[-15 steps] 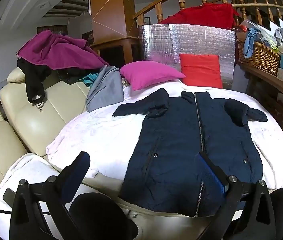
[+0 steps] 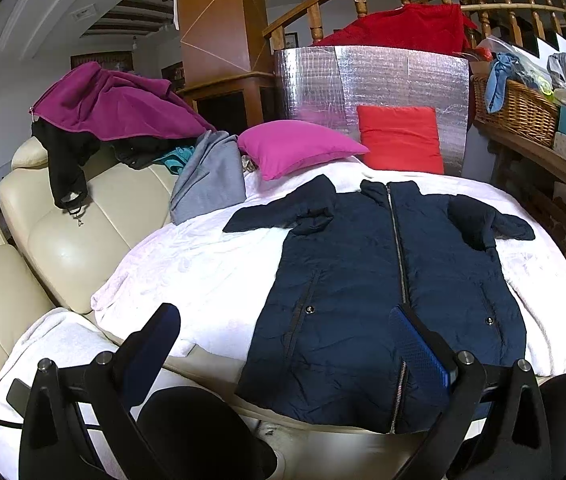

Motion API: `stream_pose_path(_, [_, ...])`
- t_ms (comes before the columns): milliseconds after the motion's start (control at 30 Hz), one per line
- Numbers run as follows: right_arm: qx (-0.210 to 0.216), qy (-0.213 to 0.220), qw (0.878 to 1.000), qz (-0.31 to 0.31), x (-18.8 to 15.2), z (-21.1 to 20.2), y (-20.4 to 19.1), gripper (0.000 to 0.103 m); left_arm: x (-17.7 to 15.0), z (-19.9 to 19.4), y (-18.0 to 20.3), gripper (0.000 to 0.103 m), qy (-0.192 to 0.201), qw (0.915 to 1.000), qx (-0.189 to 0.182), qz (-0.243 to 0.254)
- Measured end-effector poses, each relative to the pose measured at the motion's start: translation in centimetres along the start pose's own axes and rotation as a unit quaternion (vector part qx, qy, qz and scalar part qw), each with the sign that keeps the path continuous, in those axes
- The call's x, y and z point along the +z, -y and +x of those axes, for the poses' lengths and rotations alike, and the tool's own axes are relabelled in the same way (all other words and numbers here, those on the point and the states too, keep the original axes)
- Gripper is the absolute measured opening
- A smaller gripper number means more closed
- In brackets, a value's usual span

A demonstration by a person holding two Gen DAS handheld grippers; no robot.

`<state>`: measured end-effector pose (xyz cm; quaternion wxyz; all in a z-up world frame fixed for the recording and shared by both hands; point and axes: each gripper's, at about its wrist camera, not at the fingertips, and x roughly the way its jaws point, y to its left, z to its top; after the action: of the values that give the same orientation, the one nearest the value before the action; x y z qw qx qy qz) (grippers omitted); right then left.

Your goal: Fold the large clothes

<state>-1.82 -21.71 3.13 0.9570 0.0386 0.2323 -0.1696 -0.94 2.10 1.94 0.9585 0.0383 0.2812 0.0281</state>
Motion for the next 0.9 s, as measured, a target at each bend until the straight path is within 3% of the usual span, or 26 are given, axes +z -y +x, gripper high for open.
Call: stream_pose_path(900, [-0.011, -0.02, 1.0, -0.018, -0.2, 2.8, -1.2, 0.103, 0.2, 3.1, 0.3, 0.103, 0.0, 0.9999, 0.008, -0.007])
